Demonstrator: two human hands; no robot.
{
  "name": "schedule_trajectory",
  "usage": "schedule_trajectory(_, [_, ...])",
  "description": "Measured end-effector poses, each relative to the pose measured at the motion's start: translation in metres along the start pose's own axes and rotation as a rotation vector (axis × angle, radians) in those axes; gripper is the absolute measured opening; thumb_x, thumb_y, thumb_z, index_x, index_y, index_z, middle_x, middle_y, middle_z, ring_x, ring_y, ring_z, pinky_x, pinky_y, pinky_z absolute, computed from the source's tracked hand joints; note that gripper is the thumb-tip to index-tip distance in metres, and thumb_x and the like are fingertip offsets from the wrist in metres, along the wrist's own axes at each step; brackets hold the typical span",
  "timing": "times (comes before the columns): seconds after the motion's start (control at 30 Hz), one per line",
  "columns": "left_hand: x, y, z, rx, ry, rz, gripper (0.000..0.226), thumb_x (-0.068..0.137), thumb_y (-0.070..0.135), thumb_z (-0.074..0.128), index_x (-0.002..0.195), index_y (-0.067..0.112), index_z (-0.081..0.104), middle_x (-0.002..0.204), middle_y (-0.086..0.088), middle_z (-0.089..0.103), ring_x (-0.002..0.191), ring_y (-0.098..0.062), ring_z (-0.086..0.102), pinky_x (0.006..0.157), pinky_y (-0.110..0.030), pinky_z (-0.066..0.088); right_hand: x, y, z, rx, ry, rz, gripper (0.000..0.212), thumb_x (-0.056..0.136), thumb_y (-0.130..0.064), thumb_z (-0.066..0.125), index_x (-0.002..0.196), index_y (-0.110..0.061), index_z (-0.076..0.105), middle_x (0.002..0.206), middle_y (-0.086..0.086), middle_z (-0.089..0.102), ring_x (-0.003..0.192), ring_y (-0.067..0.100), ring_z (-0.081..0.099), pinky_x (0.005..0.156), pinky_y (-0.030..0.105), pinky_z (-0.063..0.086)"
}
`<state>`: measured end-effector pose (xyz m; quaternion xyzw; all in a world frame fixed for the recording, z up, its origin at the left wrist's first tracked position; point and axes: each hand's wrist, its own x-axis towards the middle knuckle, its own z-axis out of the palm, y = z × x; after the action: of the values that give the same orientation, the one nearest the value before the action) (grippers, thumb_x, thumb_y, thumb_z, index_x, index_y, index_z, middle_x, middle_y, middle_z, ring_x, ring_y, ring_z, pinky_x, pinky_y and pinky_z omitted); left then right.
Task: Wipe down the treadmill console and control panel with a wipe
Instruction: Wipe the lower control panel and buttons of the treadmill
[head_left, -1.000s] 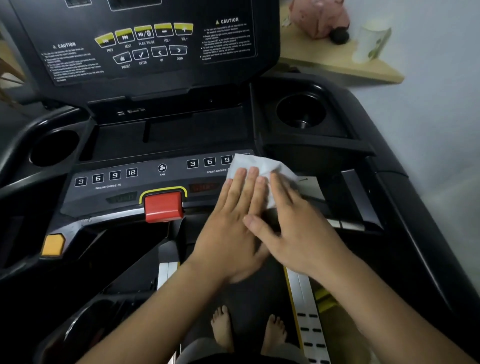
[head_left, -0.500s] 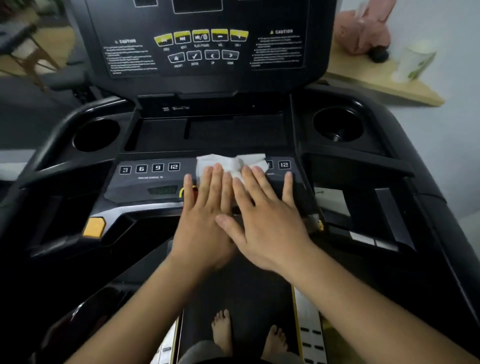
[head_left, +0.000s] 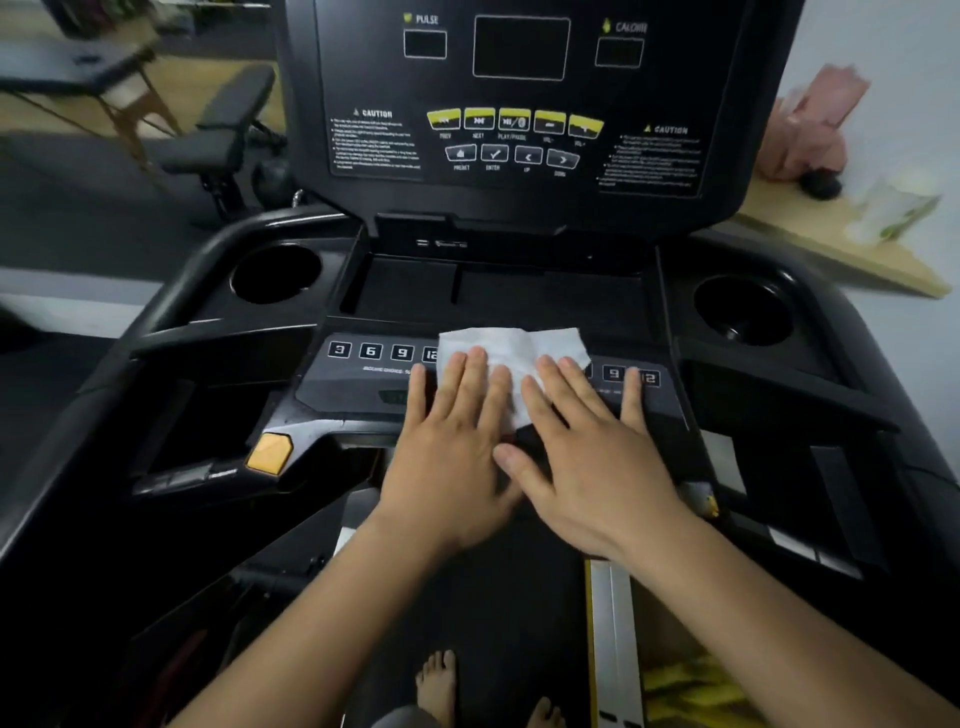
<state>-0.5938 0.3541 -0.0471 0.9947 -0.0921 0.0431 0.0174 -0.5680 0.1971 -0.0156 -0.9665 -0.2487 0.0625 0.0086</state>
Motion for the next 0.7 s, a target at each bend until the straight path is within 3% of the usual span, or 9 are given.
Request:
schedule_trajectory(0.1, [-0.005, -0.029, -0.001, 0.005, 0.009, -0.042, 0.087, 0.090, 0.063, 0.023, 0.157, 0.008, 0.014, 0.164, -0.017, 0.008, 0.152, -0.031, 0.003, 0.121, -0.060, 0.006, 0.020, -0.019, -0.006, 0.024, 0.008, -0.060, 0.082, 0.091, -0.072, 0.002, 0.156, -0.021, 0.003, 0.164, 0.000, -0.008, 0.149, 0.014, -0.017, 0.115, 0.061, -0.012])
schedule_trajectory(0.27, [-0.014, -0.079, -0.004, -0.081, -0.007, -0.131, 0.099, 0.079, 0.071, 0.024, 0.158, 0.014, 0.006, 0.165, -0.009, -0.004, 0.152, -0.021, -0.010, 0.121, -0.055, -0.006, 0.052, -0.061, -0.007, 0.037, 0.016, -0.141, 0.084, 0.091, -0.072, 0.008, 0.156, -0.019, 0.006, 0.165, 0.002, -0.005, 0.150, 0.015, -0.014, 0.114, 0.061, -0.014])
schedule_trajectory(0.4, [-0.020, -0.113, -0.010, -0.118, -0.028, -0.191, 0.108, 0.069, 0.073, 0.023, 0.158, 0.016, 0.002, 0.165, -0.005, -0.009, 0.151, -0.017, -0.012, 0.122, -0.052, -0.005, 0.076, -0.089, -0.008, 0.034, 0.005, -0.188, 0.083, 0.092, -0.071, 0.010, 0.156, -0.018, 0.007, 0.165, 0.002, -0.005, 0.150, 0.015, -0.014, 0.114, 0.062, -0.013])
schedule_trajectory(0.47, [-0.021, -0.127, -0.010, -0.152, -0.039, -0.216, 0.111, 0.067, 0.074, 0.025, 0.158, 0.015, 0.003, 0.166, -0.007, -0.004, 0.153, -0.020, -0.003, 0.122, -0.051, 0.001, 0.086, -0.101, -0.010, 0.022, 0.005, -0.206, 0.083, 0.092, -0.071, 0.010, 0.156, -0.018, 0.008, 0.165, 0.002, -0.004, 0.150, 0.015, -0.013, 0.115, 0.062, -0.012])
schedule_trajectory(0.57, [-0.030, -0.142, -0.010, -0.215, -0.042, -0.191, 0.114, 0.068, 0.075, 0.038, 0.156, 0.008, 0.014, 0.162, -0.014, 0.022, 0.149, -0.028, 0.023, 0.120, -0.052, 0.019, 0.090, -0.116, -0.009, 0.002, 0.021, -0.233, 0.082, 0.093, -0.070, 0.011, 0.156, -0.017, 0.009, 0.165, 0.003, -0.002, 0.150, 0.016, -0.012, 0.114, 0.062, -0.012])
schedule_trajectory(0.7, [-0.067, -0.141, -0.004, -0.220, 0.001, -0.152, 0.101, 0.072, 0.067, 0.054, 0.149, 0.005, 0.031, 0.147, -0.022, 0.040, 0.125, -0.043, 0.050, 0.105, -0.054, 0.042, 0.060, -0.121, 0.003, 0.004, 0.038, -0.308, 0.081, 0.093, -0.069, 0.013, 0.156, -0.018, 0.010, 0.165, 0.002, -0.002, 0.150, 0.015, -0.012, 0.114, 0.063, -0.011])
